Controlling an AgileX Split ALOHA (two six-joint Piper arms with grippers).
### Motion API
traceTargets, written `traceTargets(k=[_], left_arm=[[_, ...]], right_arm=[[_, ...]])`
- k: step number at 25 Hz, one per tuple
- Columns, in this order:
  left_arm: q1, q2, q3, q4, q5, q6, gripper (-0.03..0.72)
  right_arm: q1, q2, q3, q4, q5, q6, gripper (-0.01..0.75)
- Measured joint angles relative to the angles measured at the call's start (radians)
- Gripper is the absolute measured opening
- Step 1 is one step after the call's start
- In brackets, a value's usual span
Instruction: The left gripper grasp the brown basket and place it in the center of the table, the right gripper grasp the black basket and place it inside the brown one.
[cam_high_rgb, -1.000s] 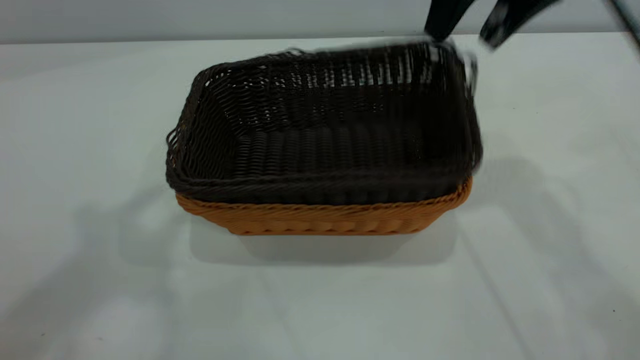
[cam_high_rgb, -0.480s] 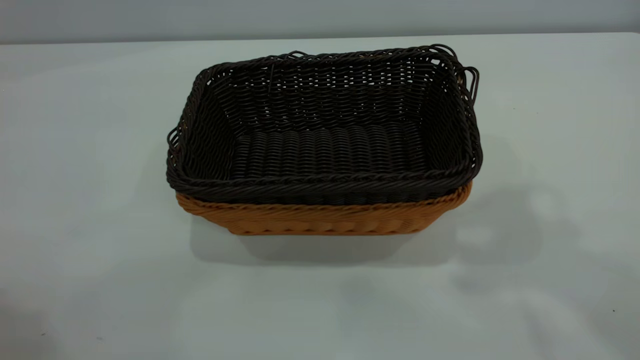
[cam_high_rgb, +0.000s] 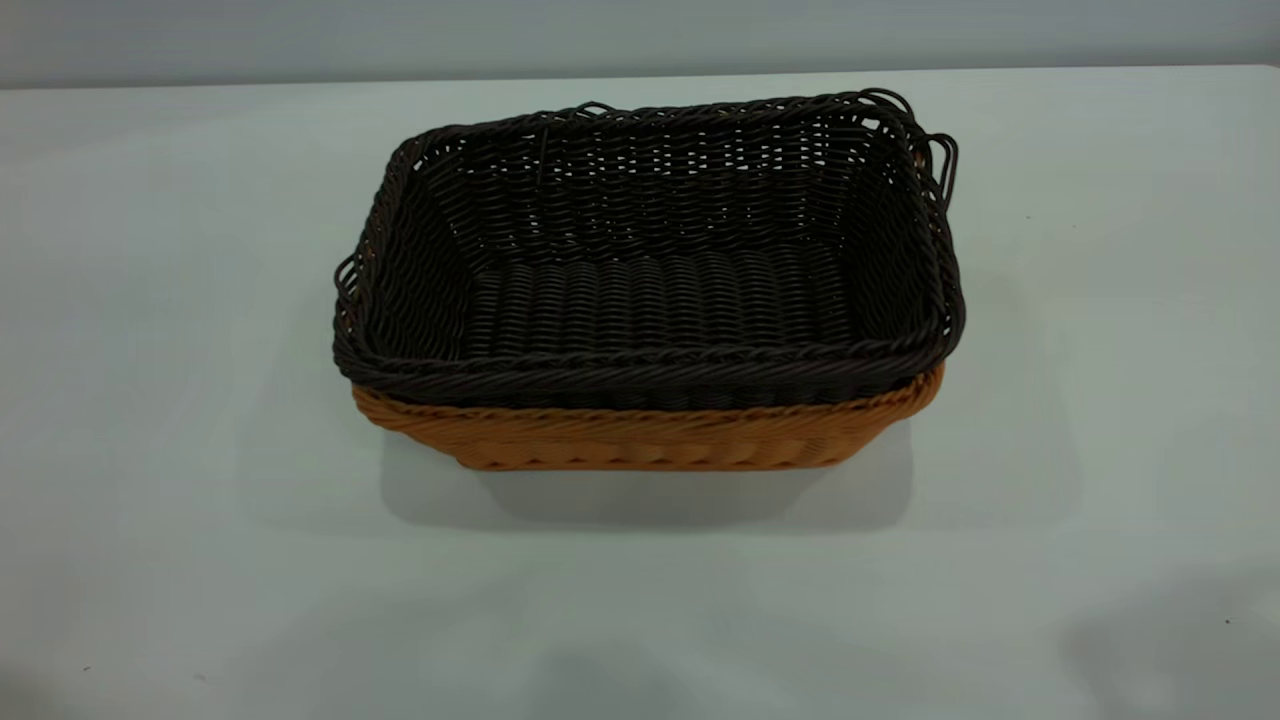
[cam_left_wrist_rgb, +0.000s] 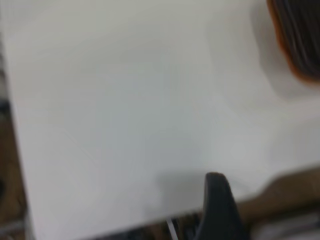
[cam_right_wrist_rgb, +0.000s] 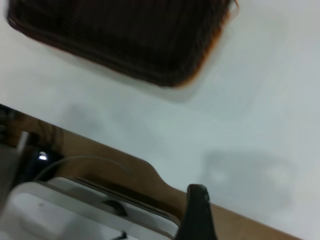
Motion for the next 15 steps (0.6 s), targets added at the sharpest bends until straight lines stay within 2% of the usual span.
traceTargets(k=[7, 10, 15], left_arm=[[0.000, -0.075, 0.282, -0.114, -0.012, 0.024, 0.436], [0.000, -0.102, 0.379, -0.145, -0.059, 0.025, 0.436], [0.000, -0.136, 0.482, -0.158, -0.090, 0.024, 0.436]], right_arm=[[0.000, -0.238, 0.335, -0.092, -0.096, 0.013, 0.521], [0.000, -0.329, 0.455, -0.103, -0.111, 0.042, 0.521], [0.000, -0.462, 0.472, -0.133, -0.119, 0.090, 0.521]])
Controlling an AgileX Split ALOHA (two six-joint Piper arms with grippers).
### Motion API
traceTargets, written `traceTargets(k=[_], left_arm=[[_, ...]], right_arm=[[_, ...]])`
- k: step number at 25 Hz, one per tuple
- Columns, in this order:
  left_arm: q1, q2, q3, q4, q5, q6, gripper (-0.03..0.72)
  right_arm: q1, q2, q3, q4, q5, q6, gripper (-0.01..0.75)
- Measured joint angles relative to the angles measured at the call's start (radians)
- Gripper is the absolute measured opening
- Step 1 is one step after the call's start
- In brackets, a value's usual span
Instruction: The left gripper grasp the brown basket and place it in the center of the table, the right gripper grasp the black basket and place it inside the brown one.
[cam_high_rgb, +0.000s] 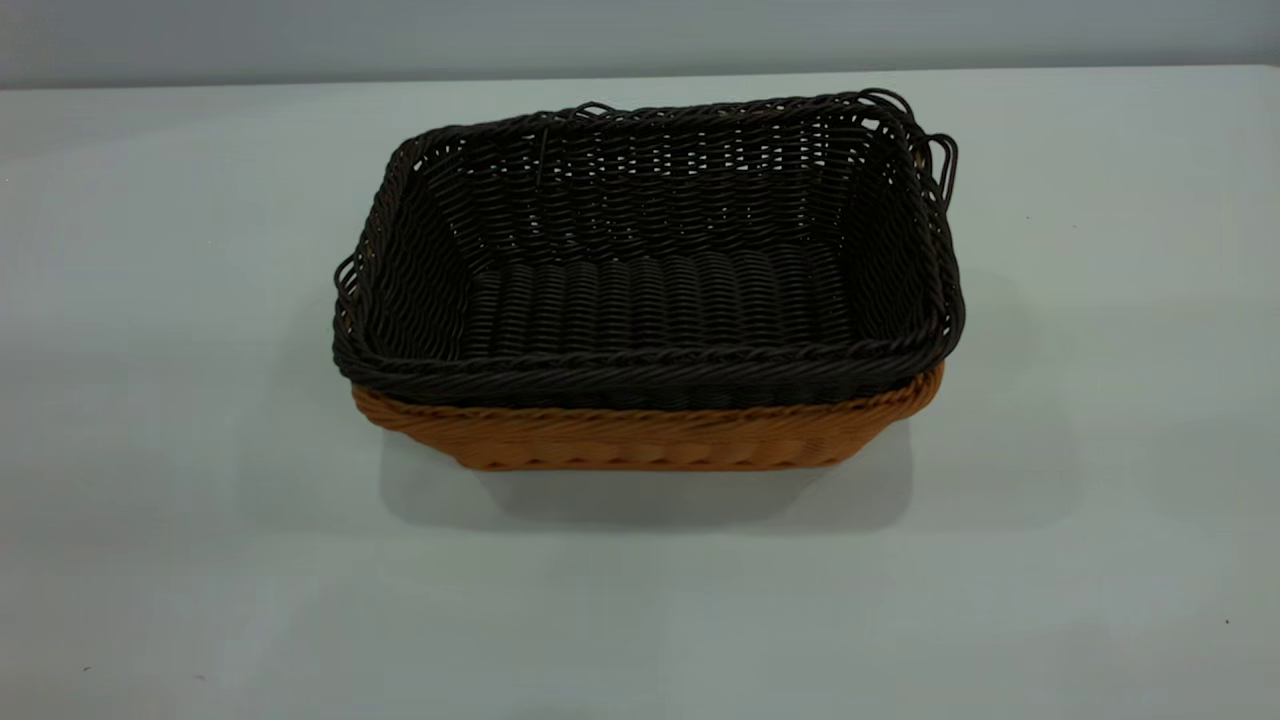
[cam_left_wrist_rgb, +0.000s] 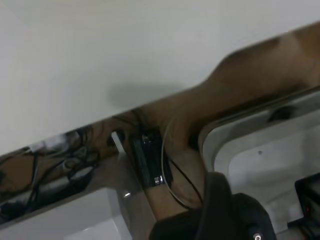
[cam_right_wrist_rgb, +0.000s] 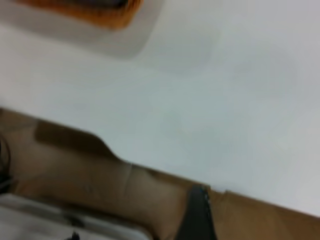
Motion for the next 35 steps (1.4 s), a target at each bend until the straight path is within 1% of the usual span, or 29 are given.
traceTargets(k=[13, 17, 24, 28, 30, 33, 35], left_arm=[[0.000, -0.158, 0.000, -0.006, 0.000, -0.001, 0.436], [0.000, -0.262, 0.000, -0.006, 0.002, -0.002, 0.436], [0.000, -0.522, 0.000, -0.005, 0.013, -0.002, 0.436], [0.003, -0.650, 0.000, -0.005, 0.022, -0.002, 0.436], [0.021, -0.666, 0.000, -0.004, 0.026, -0.002, 0.436], [0.089, -0.667, 0.000, -0.003, 0.027, -0.002, 0.436], [0.148, -0.667, 0.000, -0.003, 0.027, -0.002, 0.436]], right_arm=[[0.000, -0.034, 0.006, -0.009, 0.000, 0.004, 0.521], [0.000, -0.034, 0.006, -0.006, 0.000, 0.004, 0.521], [-0.004, -0.041, 0.007, -0.006, 0.000, 0.003, 0.521], [-0.061, -0.117, 0.007, -0.006, 0.001, 0.003, 0.521], [-0.106, -0.181, 0.007, -0.006, 0.003, 0.003, 0.521], [-0.169, -0.317, 0.007, -0.006, 0.008, 0.003, 0.521], [-0.202, -0.408, 0.007, -0.006, 0.010, 0.003, 0.521]])
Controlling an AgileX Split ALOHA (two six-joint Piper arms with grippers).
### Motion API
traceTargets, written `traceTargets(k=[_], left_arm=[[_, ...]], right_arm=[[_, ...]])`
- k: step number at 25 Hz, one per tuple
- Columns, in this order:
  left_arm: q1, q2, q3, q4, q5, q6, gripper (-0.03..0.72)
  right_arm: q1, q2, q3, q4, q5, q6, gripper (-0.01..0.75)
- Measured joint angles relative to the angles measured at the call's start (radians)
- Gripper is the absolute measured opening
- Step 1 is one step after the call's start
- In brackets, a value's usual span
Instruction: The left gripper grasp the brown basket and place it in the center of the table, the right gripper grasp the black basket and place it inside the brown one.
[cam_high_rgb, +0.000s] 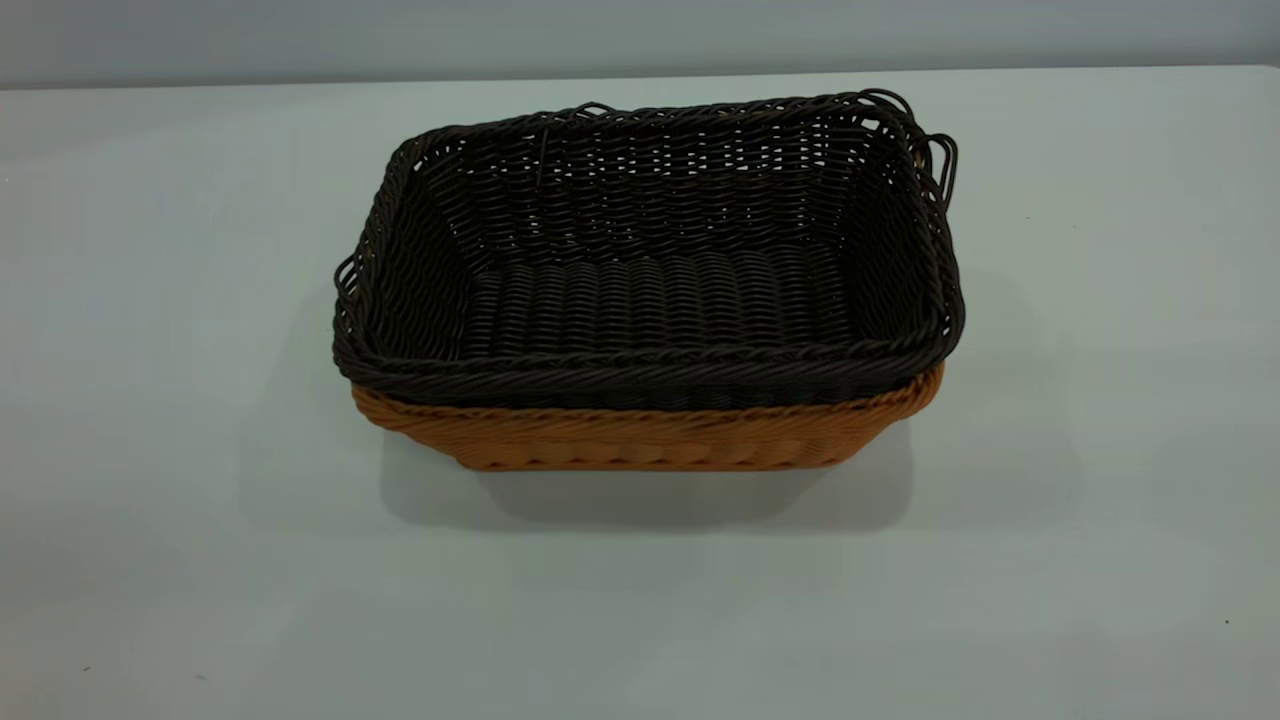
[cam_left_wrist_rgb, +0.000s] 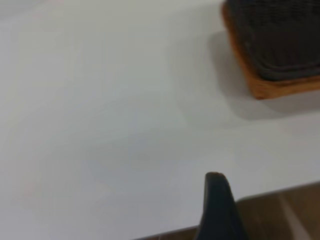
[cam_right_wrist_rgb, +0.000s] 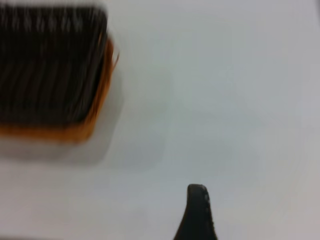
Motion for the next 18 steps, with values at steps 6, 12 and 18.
traceTargets(k=[6, 12, 18], left_arm=[[0.138, 0.000, 0.000, 0.000, 0.000, 0.000, 0.436], [0.159, 0.000, 0.000, 0.000, 0.002, 0.000, 0.436], [0.159, 0.000, 0.000, 0.000, 0.002, 0.000, 0.436]], right_arm=[[-0.030, -0.048, -0.002, 0.000, 0.023, 0.000, 0.521], [-0.030, -0.048, -0.002, 0.000, 0.023, 0.000, 0.521], [-0.030, -0.048, -0.002, 0.000, 0.023, 0.000, 0.521]])
